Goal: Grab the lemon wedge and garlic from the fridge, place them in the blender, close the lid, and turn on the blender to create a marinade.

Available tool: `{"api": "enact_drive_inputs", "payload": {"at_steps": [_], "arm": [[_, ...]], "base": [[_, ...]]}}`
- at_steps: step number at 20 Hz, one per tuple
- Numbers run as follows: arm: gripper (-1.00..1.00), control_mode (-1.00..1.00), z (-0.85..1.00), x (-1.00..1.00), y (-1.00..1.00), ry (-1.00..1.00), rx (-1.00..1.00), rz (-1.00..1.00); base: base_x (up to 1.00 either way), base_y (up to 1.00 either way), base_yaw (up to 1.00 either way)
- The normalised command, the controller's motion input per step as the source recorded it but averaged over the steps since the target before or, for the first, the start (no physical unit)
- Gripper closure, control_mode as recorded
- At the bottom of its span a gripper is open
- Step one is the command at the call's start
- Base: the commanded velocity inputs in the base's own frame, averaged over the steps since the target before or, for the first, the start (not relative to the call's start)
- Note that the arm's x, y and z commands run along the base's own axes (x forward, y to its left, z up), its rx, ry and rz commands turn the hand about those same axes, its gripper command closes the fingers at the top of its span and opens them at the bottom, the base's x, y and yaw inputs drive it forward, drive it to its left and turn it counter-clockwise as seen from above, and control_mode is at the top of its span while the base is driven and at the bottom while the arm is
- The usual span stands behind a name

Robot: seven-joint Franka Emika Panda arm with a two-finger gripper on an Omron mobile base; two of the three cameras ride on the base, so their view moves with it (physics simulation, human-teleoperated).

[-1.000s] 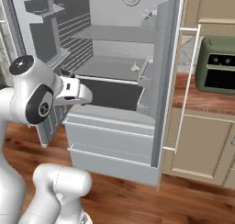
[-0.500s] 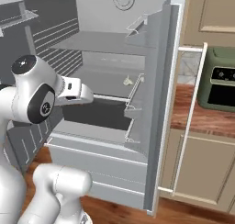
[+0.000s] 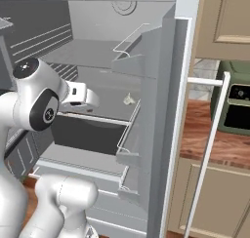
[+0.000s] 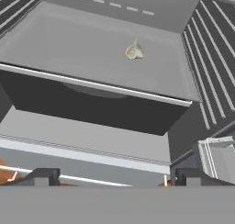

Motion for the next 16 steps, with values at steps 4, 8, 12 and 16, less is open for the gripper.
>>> {"api": "enact_drive_inputs", "payload": {"at_steps": [4,8,12,16], "arm": [[-1.0,1.0,0.0,0.0,0.0,0.0,0.0,0.0],[-1.0,-1.0,-0.23,0.08,0.0,-0.11,0.0,0.0],[-1.0,-1.0,-0.53,0.05,0.0,-0.3,0.05,0.0],[-1.0,-1.0,-0.42,0.39,0.0,-0.23,0.1,0.0]], "base": [[0.28,0.0,0.0],[0.04,0.0,0.0],[0.0,0.0,0.0],[0.0,0.0,0.0]]}}
